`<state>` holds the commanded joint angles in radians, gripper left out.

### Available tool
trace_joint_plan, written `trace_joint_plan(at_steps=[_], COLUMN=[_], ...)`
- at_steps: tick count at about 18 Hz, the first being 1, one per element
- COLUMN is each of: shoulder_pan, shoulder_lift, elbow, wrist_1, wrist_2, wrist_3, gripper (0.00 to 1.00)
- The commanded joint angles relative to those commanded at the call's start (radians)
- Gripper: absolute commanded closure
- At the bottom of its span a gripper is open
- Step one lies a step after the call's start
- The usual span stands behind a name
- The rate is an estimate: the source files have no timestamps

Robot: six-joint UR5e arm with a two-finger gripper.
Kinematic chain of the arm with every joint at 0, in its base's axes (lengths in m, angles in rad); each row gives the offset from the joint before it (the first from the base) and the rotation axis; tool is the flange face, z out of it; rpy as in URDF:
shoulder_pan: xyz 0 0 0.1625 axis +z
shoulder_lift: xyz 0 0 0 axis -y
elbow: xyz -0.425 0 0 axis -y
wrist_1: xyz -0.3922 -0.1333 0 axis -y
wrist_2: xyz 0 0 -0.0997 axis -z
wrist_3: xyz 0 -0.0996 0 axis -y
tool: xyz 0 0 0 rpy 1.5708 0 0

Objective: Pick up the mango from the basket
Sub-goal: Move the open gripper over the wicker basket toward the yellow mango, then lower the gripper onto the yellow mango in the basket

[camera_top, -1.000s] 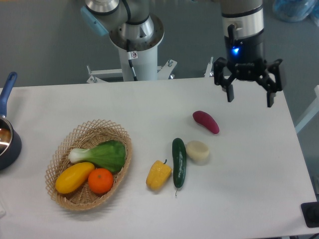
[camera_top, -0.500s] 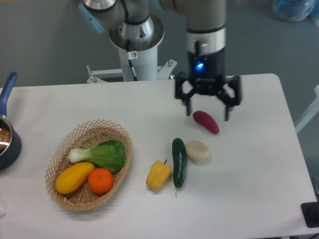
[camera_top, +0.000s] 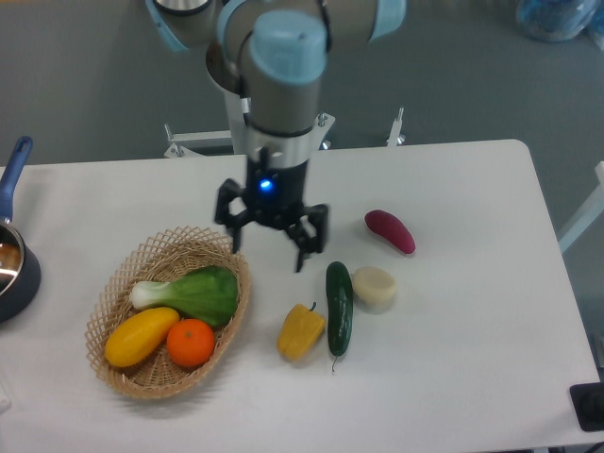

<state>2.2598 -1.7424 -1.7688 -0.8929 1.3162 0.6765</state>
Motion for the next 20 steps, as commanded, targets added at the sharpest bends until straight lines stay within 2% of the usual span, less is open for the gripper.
trace_joint_plan(at_steps=[2, 4, 7, 10, 12, 20], shoulder_pan=[-0.04, -0.089, -0.126, -0.141, -0.16, -0.215], shoulder_lift=[-0.041, -0.092, -0.152, -0.187, -0.227, -0.29], elbow=[-0.001, 0.005, 0.032, 0.057, 0.071, 0.094], wrist_1=[0.04, 0.052, 0.054, 0.054, 0.054, 0.054], wrist_2=[0.0, 0.009, 0.029, 0.026, 0.031, 0.029], wrist_3=[-0.002, 0.003, 0.008, 0.011, 0.052, 0.071], gripper=[0.0, 0.0, 0.0, 0.0, 0.0, 0.0])
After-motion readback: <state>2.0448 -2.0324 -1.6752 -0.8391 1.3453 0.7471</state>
